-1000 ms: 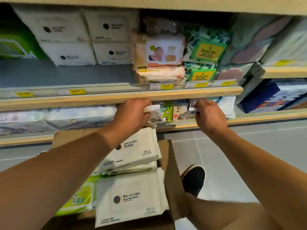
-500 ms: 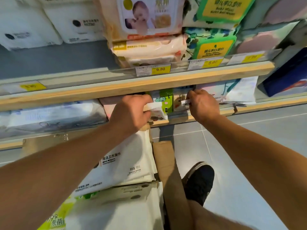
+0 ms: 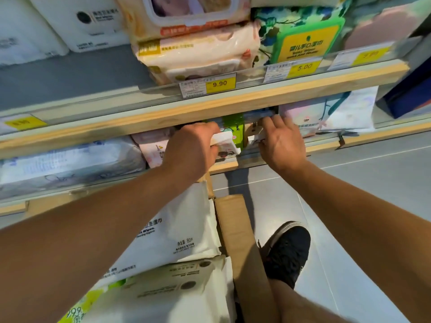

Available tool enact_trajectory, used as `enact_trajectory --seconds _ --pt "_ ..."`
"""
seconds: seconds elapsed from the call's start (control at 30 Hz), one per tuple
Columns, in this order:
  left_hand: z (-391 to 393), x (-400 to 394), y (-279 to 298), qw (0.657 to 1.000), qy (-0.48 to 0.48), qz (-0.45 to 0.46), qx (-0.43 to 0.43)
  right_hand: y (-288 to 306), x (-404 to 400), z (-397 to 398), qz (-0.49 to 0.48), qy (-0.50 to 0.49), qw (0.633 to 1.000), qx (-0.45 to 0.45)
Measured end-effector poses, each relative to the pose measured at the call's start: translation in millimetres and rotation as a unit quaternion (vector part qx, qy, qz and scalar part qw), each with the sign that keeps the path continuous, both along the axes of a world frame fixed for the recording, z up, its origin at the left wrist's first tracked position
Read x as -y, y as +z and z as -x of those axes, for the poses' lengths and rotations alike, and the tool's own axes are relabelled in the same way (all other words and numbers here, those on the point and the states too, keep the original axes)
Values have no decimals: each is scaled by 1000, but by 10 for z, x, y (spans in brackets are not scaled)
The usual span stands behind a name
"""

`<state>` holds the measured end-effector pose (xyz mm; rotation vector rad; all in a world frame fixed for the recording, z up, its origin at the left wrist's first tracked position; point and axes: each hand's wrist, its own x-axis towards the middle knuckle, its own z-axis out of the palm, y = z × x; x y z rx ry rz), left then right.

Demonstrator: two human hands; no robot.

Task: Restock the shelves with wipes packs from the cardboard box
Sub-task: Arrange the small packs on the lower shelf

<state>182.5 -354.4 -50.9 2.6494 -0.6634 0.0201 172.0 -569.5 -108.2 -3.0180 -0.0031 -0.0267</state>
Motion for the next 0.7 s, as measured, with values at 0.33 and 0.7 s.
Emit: enact_trajectory --seconds 0.33,0.7 --pt "-168 568 -178 977 94 -184 -44 -25 122 316 -29 -3 999 34" --pt "-259 770 -456 966 85 -239 -42 -94 154 284 -48 -19 998 43"
